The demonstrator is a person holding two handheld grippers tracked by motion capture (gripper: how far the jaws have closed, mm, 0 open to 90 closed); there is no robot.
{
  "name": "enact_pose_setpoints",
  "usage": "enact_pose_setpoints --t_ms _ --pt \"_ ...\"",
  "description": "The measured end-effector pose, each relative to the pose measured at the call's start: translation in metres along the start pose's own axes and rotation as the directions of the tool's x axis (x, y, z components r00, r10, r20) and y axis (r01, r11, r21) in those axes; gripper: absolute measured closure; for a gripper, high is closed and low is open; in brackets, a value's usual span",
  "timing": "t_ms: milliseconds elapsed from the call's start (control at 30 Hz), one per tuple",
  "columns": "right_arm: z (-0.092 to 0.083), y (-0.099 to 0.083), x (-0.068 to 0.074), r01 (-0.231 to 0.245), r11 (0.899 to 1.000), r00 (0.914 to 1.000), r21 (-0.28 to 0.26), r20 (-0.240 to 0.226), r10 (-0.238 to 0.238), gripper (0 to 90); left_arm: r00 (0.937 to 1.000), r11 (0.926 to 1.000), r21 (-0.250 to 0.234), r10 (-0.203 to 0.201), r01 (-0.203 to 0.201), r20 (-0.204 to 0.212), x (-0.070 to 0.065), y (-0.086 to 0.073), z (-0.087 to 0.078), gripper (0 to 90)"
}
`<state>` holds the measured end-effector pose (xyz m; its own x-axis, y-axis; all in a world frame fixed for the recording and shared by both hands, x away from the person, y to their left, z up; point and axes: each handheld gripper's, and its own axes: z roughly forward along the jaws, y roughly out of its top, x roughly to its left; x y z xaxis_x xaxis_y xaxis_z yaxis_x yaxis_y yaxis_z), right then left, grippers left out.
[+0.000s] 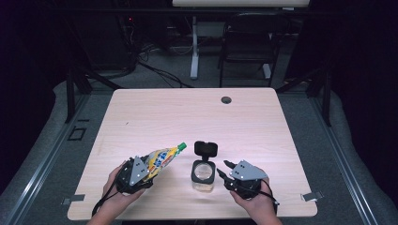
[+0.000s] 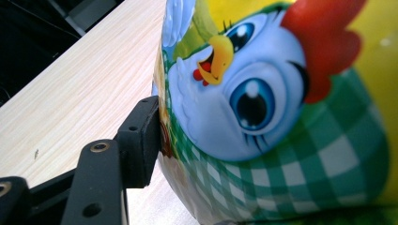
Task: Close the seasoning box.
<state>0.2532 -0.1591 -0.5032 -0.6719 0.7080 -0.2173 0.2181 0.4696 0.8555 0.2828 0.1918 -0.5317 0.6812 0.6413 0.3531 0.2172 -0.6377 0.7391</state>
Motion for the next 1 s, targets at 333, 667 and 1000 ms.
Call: enact_pose_setpoints --t_ms 333,667,1000 --pt "-0.007 0.024 0.014 0.151 0.988 0.9885 0.018 -0.004 -0.151 64.6 0.9978 0.9982 0.023 0.056 -0.055 -0.035 0.001 0.006 -0.004 40.7" --pt "-0.010 0.027 0.027 0.280 0.960 0.9584 0.010 0.056 -0.280 65.1 0.9913 0.9934 0.049 0.107 -0.104 -0.076 0.008 0.012 -0.007 40.8" --pt "-0.007 0.024 0.036 0.328 0.945 0.9426 0.004 0.066 -0.328 62.9 0.9712 0.9769 0.078 0.207 -0.199 -0.117 0.007 0.018 -0.004 40.8"
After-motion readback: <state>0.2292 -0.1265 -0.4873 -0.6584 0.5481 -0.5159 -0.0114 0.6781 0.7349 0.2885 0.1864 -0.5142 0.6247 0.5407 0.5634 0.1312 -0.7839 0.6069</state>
